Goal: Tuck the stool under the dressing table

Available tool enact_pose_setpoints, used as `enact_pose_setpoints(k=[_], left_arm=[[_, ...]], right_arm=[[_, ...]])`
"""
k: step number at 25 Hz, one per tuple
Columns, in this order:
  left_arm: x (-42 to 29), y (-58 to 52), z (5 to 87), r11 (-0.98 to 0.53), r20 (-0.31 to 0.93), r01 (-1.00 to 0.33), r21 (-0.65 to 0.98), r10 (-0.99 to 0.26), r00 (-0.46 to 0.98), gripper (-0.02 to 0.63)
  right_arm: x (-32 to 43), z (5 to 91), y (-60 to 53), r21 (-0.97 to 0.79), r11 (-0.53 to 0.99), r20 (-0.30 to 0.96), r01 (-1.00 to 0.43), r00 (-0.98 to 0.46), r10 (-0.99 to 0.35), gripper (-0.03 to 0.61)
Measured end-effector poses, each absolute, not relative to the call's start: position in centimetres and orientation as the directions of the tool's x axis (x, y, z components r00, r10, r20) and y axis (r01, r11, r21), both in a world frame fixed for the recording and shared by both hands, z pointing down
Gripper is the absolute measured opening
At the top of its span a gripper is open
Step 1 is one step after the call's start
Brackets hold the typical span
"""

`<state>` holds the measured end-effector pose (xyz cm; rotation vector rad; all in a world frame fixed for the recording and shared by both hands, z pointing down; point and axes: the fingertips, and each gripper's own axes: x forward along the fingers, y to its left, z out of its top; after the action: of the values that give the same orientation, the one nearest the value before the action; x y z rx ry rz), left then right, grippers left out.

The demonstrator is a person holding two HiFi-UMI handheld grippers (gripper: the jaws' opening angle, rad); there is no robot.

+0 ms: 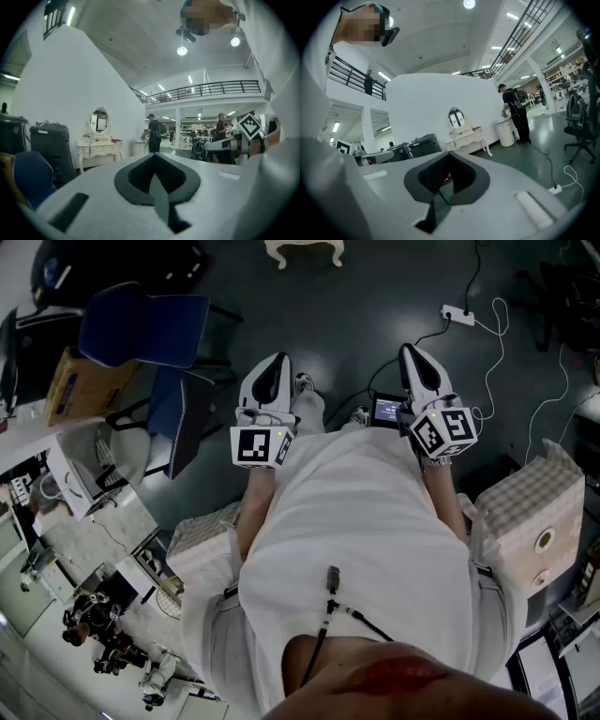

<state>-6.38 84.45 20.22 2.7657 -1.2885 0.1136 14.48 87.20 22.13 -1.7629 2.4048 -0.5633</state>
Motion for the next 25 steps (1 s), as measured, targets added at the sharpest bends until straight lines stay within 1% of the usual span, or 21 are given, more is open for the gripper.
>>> enact_pose_setpoints(k=[5,8,11,13,15,19,22,25], left_arm=[[-7.7,87.2,20.6,-0.627,0.121,-0.773,0.093,-0.764,0.634,0.006],[-7.3,87.3,20.0,-0.663,0.093,-0.745,0.073,-0.739,0.667,0.006],[-7.8,87.3,19.3,-0.674,0.065,-0.735,0.069,-0.732,0.678,0.006],[-9.9,87.2,19.2,-0.651,0.055,-0.755,0.083,-0.753,0.656,0.006],[-13.2,87.0,19.9,-0.613,0.060,-0.783,0.108,-0.782,0.621,0.006],[-20.6,86.9,22.0,-0.554,0.103,-0.817,0.161,-0.814,0.572,0.006],[-24.2,86.2,22.8,-0.562,0.107,-0.810,0.164,-0.807,0.581,0.006],[-25.7,85.2,22.5,-0.599,0.081,-0.788,0.139,-0.787,0.612,0.006]], right_arm=[[14.3,20.2,91.1,-0.311,0.259,0.104,-0.914,-0.303,-0.947,0.006],[14.9,20.1,92.5,-0.309,0.206,0.112,-0.929,-0.250,-0.962,0.006],[15.0,21.3,93.4,-0.345,0.145,0.152,-0.927,-0.208,-0.966,0.006],[13.8,22.0,93.4,-0.374,0.136,0.173,-0.918,-0.214,-0.961,0.006],[11.3,22.1,92.6,-0.376,0.161,0.179,-0.912,-0.242,-0.954,0.006],[5.8,20.6,90.9,-0.327,0.201,0.168,-0.923,-0.266,-0.949,0.006],[3.7,19.7,90.2,-0.300,0.176,0.157,-0.938,-0.230,-0.960,0.006],[3.0,19.2,90.5,-0.316,0.132,0.138,-0.939,-0.183,-0.973,0.006]])
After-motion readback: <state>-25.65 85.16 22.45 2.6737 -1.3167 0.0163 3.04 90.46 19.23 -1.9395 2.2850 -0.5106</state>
